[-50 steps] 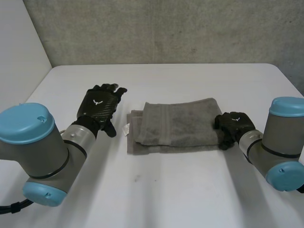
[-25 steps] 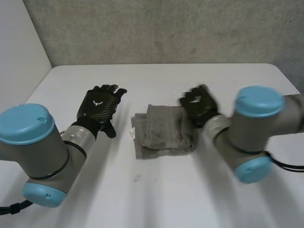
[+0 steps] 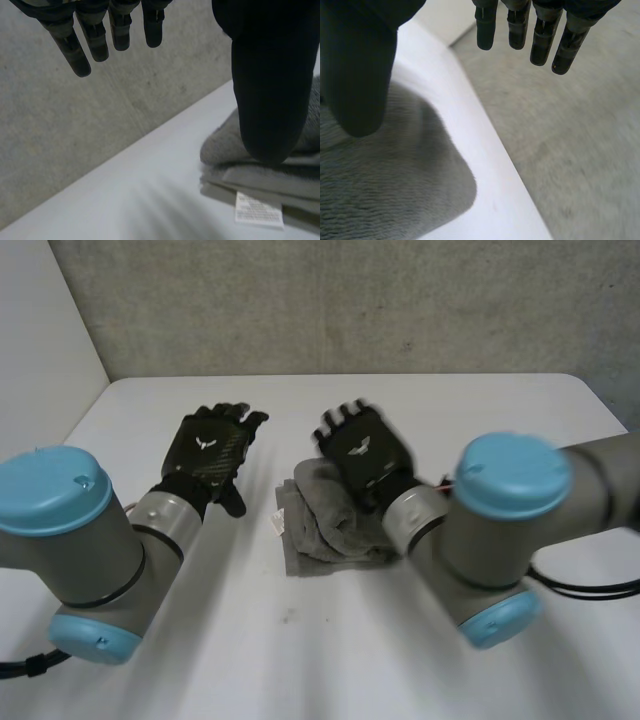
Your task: Fold the towel.
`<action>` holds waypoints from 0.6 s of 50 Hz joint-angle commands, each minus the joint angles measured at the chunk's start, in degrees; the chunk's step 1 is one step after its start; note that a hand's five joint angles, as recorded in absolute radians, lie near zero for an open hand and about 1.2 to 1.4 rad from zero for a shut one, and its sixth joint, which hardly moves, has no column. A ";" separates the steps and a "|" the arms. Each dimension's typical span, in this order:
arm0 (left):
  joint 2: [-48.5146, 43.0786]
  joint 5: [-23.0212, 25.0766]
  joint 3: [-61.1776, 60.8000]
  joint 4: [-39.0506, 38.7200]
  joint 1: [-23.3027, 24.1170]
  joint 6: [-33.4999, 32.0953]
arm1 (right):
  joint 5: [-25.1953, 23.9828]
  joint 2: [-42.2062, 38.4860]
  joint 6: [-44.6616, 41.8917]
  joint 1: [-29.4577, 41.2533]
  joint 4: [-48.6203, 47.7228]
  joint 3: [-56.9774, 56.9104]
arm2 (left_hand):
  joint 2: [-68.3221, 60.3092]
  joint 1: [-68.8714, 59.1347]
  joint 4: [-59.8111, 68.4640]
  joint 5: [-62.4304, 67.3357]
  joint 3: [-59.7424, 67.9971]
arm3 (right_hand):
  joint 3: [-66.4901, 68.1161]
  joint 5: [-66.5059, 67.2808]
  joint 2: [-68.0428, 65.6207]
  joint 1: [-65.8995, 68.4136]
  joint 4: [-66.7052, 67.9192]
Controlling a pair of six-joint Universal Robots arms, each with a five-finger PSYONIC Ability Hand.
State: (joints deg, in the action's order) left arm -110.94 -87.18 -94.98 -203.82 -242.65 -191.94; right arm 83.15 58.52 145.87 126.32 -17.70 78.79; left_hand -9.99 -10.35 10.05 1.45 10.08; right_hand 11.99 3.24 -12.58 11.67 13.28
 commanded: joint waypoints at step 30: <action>-26.96 -0.35 35.12 16.61 10.18 21.78 | -7.30 -5.88 32.99 -14.96 14.45 -6.28 | -2.58 -2.21 2.52 1.12 2.49 | -1.99 -3.24 2.58 -1.67 -3.28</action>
State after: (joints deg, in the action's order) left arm -134.30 -87.14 -62.08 -191.45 -231.95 -170.39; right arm 75.81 54.99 178.99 110.76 -3.59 73.91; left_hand -10.70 -10.53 10.63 1.46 10.64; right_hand 11.99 3.19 -12.58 11.67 13.28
